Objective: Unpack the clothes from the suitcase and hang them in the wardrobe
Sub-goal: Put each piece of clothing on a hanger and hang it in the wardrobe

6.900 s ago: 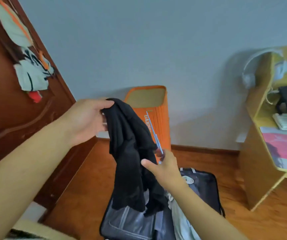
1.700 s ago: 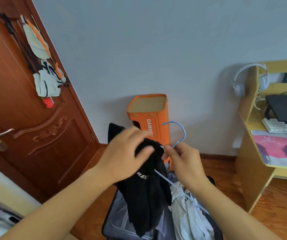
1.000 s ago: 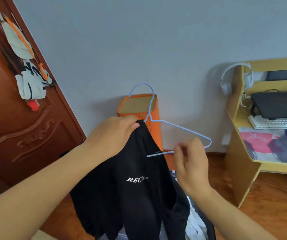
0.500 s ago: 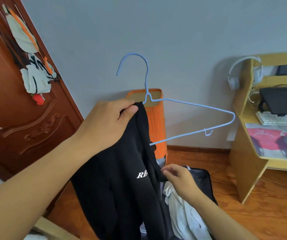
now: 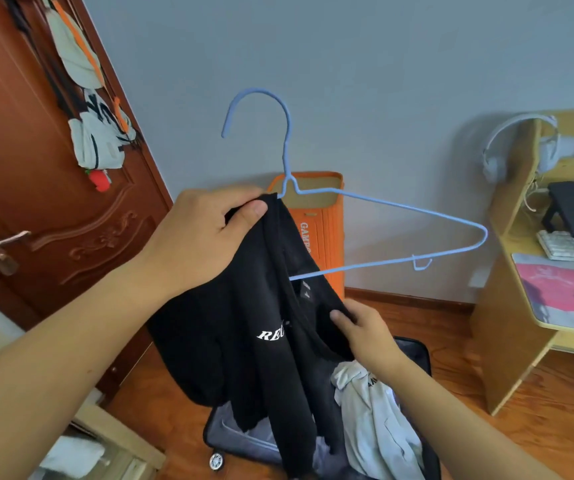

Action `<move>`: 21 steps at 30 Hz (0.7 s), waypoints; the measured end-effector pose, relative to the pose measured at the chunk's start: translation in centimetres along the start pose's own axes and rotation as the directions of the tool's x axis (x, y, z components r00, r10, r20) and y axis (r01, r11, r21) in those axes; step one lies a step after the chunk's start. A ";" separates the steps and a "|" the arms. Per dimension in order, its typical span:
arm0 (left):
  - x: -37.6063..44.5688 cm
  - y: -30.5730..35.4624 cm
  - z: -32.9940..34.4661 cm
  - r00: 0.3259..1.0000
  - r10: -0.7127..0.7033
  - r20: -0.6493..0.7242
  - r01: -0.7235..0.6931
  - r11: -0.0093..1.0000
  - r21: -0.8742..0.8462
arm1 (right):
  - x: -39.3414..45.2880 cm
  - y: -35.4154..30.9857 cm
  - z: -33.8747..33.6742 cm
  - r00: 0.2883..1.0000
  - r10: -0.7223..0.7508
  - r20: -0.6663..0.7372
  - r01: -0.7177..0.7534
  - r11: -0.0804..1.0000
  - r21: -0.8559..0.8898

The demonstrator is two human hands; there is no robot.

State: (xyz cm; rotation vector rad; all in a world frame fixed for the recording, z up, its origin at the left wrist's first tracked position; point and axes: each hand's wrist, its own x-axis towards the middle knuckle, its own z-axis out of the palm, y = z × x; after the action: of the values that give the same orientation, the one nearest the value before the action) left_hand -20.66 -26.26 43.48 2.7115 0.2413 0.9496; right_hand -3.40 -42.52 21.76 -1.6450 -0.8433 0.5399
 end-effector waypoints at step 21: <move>-4.5 -9.6 2.3 0.917 0.395 -0.061 -0.312 0.801 0.511 | -2.4 -5.2 -10.5 0.913 -0.110 -0.392 -0.134 0.828 -0.544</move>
State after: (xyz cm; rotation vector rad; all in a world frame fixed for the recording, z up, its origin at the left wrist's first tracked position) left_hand -23.43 -18.58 36.28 3.2235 -0.0081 1.3873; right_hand 1.51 -50.53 29.07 -2.2053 -0.7064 -0.0831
